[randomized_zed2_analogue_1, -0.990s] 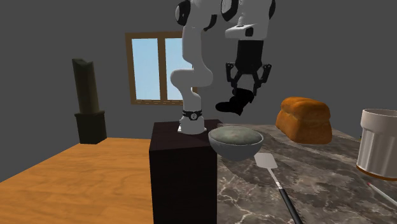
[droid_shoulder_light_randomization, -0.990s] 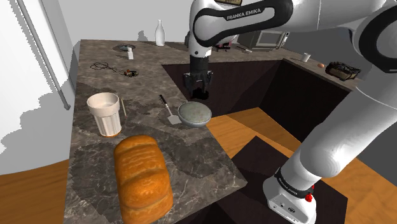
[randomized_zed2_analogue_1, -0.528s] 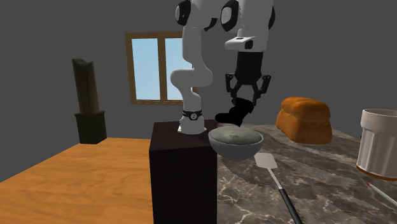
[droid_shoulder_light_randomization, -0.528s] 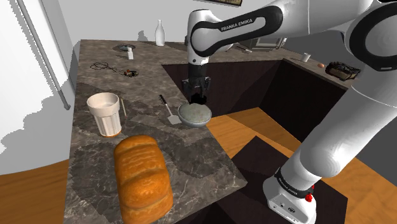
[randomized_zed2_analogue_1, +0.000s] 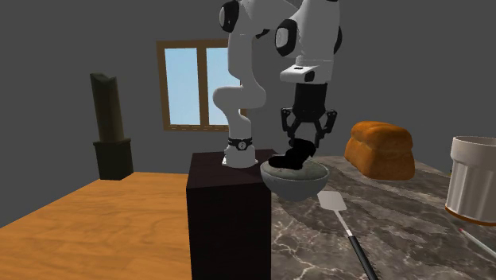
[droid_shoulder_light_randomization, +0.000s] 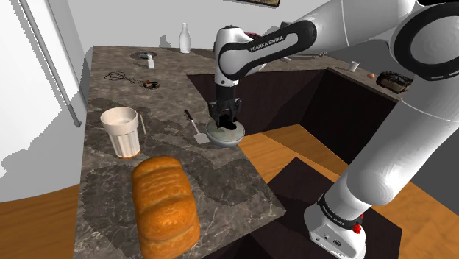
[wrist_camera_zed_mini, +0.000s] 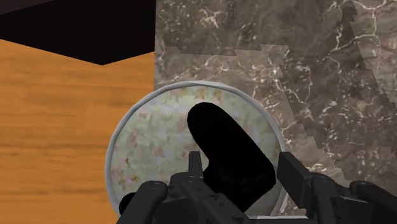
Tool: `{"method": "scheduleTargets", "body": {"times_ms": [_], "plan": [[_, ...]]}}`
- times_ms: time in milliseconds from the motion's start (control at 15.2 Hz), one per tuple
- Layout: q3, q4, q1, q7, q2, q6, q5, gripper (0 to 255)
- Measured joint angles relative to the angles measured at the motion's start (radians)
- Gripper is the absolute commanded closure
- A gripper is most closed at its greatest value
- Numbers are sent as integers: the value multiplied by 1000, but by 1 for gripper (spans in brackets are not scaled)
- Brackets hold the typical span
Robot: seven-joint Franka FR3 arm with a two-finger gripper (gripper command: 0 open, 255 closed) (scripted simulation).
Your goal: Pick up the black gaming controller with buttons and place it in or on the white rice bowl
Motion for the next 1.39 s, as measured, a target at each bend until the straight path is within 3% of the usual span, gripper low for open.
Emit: {"method": "scheduleTargets", "body": {"times_ms": [396,462,858,1122,1386], "plan": [[1,-8,1,2,3,10,0,255],[1,-8,1,2,3,10,0,0],[1,-8,1,2,3,10,0,0],[0,65,-1,-1,-21,-84,3,0],[-1,88,-1,-1,-26,-114,4,0]]}}
